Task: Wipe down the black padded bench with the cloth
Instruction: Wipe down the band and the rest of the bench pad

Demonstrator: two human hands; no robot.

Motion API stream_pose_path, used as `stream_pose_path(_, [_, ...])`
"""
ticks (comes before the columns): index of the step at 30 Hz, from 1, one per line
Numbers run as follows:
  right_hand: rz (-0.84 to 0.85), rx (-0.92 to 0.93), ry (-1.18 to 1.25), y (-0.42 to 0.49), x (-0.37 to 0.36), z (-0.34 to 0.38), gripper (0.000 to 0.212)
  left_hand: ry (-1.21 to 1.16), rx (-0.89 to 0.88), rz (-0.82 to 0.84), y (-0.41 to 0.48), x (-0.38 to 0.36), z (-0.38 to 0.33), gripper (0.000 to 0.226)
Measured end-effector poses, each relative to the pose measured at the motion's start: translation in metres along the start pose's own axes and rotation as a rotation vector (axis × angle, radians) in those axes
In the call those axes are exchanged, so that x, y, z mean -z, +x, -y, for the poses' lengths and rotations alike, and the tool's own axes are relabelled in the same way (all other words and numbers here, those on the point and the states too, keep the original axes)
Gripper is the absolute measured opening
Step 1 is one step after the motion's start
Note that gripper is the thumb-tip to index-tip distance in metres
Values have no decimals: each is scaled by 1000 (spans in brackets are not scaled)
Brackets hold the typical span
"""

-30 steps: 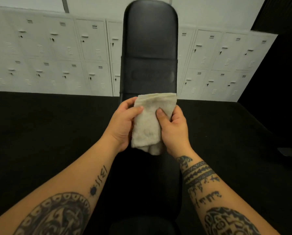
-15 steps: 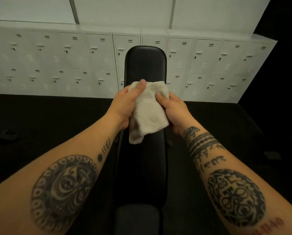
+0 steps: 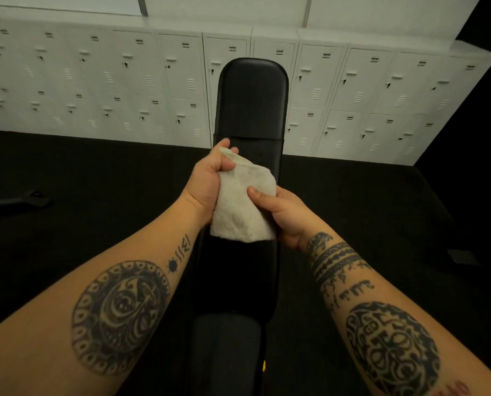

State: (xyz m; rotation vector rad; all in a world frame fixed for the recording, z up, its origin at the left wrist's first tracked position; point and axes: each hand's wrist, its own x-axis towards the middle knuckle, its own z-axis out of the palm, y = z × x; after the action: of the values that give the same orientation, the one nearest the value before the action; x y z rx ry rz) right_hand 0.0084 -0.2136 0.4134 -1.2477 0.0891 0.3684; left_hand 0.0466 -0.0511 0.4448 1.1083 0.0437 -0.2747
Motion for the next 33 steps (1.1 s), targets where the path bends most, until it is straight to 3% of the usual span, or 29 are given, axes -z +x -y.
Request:
stream_pose_path(5, [-166, 45, 29, 16, 7, -42, 50, 207, 214, 64, 9, 46, 42, 72])
stream_pose_path(10, [-215, -112, 34, 22, 14, -87, 37, 448, 273, 78, 11, 84, 82, 38])
stream_pose_path(15, [-273, -185, 71, 23, 26, -145, 37, 583, 300, 36, 4, 113, 122, 30])
stream_pose_path(19, [-405, -250, -2, 30, 35, -209, 32, 611, 390, -20, 5, 138, 174, 26])
stream_pose_path(28, [-510, -497, -244, 52, 70, -350, 19, 789, 569, -147, 8, 197, 318, 34])
stream_pose_path(33, [-529, -573, -474, 58, 87, -418, 31, 892, 649, -203, 2, 227, 386, 23])
